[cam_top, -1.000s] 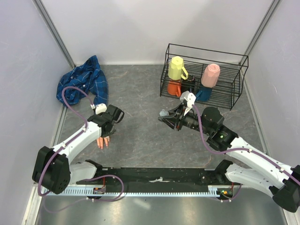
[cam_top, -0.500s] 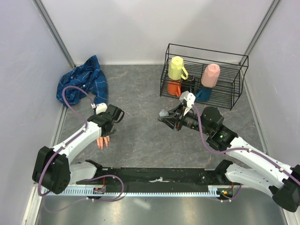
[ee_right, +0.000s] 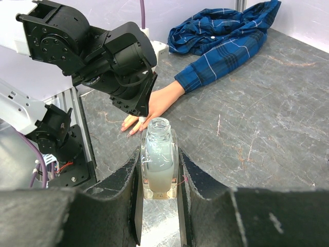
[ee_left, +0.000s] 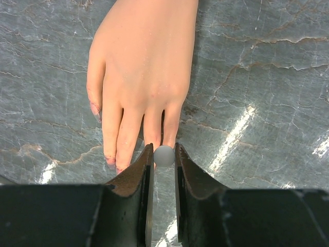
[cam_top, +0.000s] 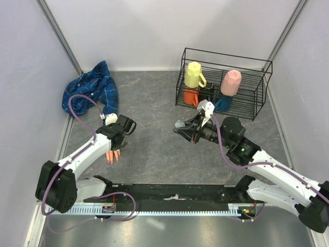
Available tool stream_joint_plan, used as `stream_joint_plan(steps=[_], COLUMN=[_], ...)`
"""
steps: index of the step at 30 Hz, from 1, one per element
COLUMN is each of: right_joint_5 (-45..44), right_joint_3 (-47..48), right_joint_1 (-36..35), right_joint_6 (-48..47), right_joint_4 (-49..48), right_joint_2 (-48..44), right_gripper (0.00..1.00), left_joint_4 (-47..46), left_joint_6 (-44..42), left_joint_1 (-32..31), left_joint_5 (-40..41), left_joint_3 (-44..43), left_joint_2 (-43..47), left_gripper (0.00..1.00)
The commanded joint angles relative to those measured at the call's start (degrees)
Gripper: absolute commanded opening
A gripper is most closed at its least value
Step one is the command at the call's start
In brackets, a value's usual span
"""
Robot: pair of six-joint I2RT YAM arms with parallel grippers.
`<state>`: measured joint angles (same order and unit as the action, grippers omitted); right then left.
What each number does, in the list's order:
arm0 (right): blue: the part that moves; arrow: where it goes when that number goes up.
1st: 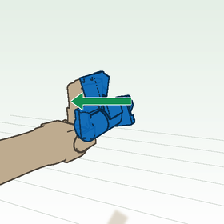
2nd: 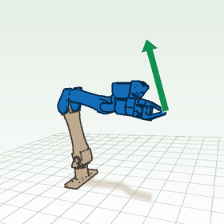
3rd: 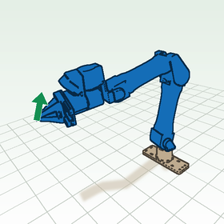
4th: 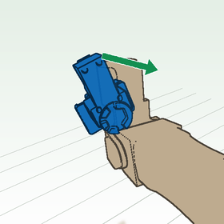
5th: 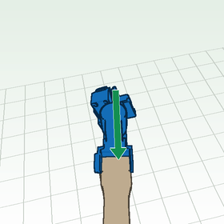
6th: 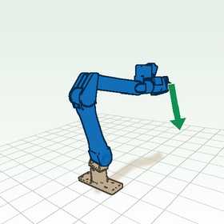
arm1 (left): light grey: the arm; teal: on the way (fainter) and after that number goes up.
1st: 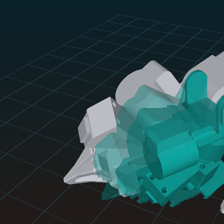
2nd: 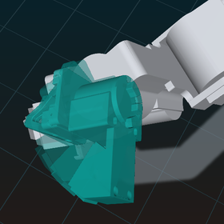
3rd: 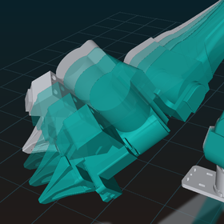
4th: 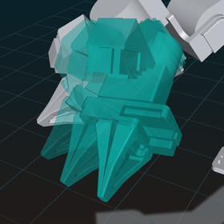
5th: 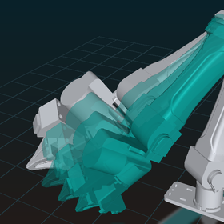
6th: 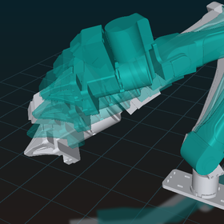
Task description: Paint the nails
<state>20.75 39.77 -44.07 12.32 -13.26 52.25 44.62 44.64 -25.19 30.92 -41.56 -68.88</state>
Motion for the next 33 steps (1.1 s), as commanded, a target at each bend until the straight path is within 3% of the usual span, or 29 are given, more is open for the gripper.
stream_joint_plan(steps=[1, 33], right_joint_5=[1.22, 1.4], right_joint_3=[-0.39, -0.66], right_joint_1=[0.13, 0.3], right_joint_6=[0.69, 0.87], right_joint_4=[-3.53, -3.71], right_joint_2=[-0.04, -0.39], right_gripper=[0.0, 0.0], left_joint_4=[0.38, 1.79], left_joint_6=[1.76, 3.7], left_joint_1=[0.32, 0.23], left_joint_5=[-0.42, -2.09], left_joint_3=[-1.16, -0.01], left_joint_2=[0.33, 1.12], left_gripper=[0.02, 0.02])
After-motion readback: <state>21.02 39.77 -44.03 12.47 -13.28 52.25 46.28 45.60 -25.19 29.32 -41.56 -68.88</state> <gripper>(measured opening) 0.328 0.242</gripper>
